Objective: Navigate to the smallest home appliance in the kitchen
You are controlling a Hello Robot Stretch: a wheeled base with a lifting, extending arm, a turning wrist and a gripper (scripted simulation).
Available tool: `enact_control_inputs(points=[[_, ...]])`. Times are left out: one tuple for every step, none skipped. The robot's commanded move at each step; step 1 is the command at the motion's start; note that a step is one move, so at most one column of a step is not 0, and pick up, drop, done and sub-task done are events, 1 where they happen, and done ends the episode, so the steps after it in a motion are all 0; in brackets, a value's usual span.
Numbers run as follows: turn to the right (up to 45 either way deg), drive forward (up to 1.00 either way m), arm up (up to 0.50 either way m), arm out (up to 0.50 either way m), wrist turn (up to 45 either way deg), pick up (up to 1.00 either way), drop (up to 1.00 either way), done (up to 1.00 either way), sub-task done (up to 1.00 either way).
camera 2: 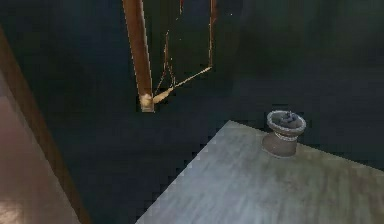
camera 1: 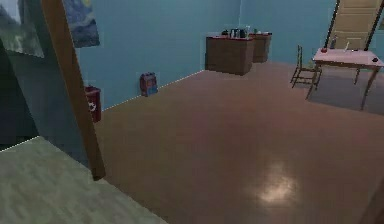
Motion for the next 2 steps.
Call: enact_control_inputs(points=[[0.0, 0.60, 0.00, 0.00, 0.0, 0.00, 0.00, 0.00, 0.00], [45.0, 0.00, 0.00, 0.00, 0.0, 0.00, 0.00, 0.00, 0.00]])
